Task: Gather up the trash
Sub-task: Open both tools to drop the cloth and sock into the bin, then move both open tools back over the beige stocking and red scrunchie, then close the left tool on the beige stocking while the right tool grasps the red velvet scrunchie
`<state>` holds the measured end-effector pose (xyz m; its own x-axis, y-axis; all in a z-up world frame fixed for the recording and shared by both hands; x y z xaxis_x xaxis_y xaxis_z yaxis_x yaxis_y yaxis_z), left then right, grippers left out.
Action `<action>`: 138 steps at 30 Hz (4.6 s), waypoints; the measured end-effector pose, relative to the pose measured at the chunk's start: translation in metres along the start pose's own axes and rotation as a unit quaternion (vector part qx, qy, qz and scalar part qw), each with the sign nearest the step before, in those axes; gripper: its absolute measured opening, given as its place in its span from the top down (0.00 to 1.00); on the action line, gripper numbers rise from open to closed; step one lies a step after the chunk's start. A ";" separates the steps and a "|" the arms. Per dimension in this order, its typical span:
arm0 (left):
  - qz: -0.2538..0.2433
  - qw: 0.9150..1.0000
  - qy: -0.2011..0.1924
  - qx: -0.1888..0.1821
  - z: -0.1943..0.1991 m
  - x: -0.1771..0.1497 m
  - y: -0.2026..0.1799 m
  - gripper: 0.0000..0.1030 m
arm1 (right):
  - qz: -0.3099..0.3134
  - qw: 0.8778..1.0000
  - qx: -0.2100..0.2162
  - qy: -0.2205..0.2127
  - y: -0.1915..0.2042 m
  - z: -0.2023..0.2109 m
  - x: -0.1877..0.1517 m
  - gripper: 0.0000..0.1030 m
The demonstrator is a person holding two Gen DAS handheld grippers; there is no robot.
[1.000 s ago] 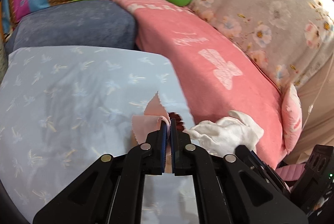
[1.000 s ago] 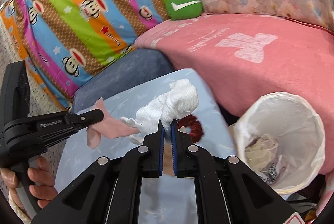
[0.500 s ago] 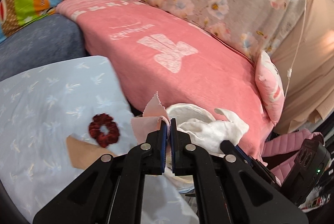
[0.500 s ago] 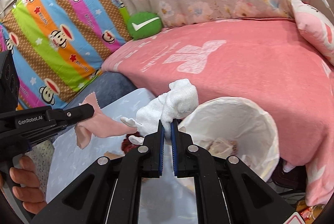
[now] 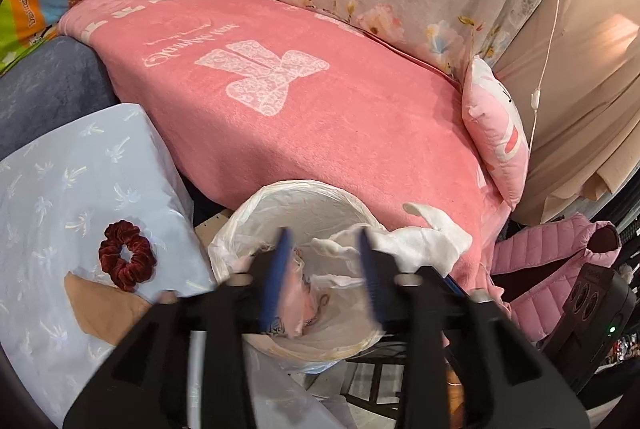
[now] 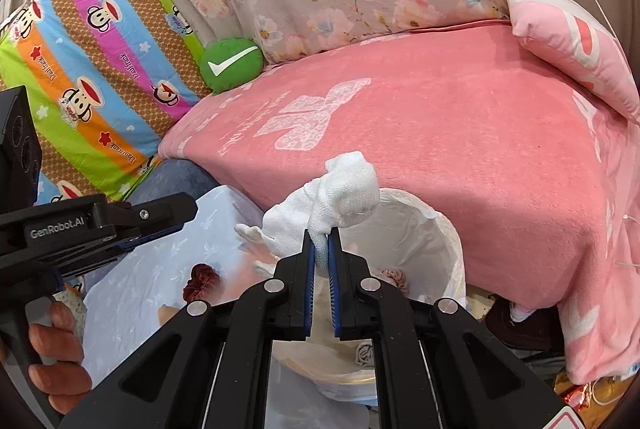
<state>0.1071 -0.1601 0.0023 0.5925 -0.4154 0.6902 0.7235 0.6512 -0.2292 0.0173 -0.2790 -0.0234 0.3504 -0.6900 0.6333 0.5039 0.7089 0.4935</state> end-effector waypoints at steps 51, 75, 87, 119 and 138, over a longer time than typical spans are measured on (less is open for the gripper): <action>0.115 0.982 0.035 0.147 0.011 -0.084 0.130 0.12 | 0.075 0.995 0.035 0.059 0.079 -0.034 -0.055 0.57; 0.189 0.954 0.125 0.195 -0.028 -0.146 0.203 0.25 | 0.113 0.985 0.038 0.128 0.120 -0.078 -0.108 0.56; 0.172 0.960 0.124 0.185 -0.013 -0.146 0.209 0.83 | 0.129 0.979 0.039 0.152 0.141 -0.102 -0.125 0.56; 0.144 0.966 0.072 0.201 0.007 -0.096 0.237 0.83 | 0.132 0.971 -0.015 0.200 0.164 -0.216 -0.152 0.64; 0.121 0.974 0.061 0.184 0.017 -0.091 0.190 0.83 | 0.131 0.976 0.022 0.174 0.159 -0.150 -0.137 0.86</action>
<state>0.1848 0.0122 -0.0921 0.7839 -0.2796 0.5544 0.3949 0.9135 -0.0978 0.1682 -0.0935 -0.1212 0.7136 -0.4873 0.5032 0.3296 0.8675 0.3727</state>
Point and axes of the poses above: each gripper's, at about its wrist camera, not at the fingertips, and z roughly against the way its jaws point, y to its left, x to its top, the point moved 5 cm from there along -z, roughly the way its jaws point, and after that the axes turned 11 degrees about -z, right-handed, at the moved point
